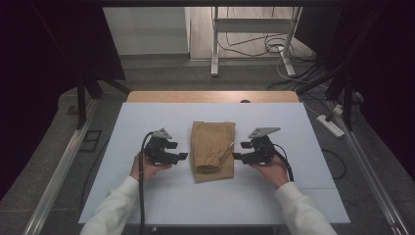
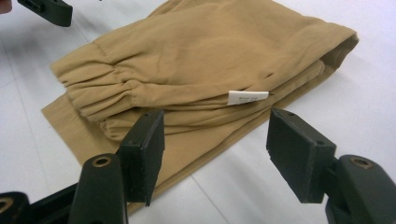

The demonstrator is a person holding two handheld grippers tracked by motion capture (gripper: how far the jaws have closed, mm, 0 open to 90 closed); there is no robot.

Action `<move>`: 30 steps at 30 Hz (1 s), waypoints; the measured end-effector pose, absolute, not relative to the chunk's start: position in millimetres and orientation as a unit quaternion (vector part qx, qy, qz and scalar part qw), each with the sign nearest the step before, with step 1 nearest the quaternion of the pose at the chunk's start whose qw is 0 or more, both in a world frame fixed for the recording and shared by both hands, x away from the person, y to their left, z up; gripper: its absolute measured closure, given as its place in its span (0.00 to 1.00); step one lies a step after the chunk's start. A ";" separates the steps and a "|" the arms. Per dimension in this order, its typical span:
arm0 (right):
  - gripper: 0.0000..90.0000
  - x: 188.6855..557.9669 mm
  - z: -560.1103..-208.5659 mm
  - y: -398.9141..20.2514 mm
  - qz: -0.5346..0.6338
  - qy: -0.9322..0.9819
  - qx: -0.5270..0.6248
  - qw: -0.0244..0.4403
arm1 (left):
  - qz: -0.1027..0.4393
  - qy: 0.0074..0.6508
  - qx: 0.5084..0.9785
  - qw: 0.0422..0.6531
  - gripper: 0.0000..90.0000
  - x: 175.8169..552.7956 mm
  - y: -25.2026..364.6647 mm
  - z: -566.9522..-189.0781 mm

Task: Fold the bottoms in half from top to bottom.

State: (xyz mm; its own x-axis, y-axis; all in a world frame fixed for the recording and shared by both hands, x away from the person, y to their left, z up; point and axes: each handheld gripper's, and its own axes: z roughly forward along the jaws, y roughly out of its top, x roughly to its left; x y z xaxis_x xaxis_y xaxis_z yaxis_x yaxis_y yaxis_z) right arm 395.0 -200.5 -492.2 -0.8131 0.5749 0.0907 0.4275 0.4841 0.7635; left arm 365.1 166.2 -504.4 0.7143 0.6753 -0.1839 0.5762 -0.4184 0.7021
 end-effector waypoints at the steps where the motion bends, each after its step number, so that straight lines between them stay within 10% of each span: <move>1: 0.42 393.8 -492.2 -201.1 0.415 0.857 0.291 0.087 | 0.062 0.375 0.838 0.392 0.35 362.3 167.8 -504.4; 30: 0.40 323.4 -500.3 -257.7 0.406 0.856 0.301 0.110 | 0.074 0.404 0.824 0.391 0.33 287.3 219.8 -515.5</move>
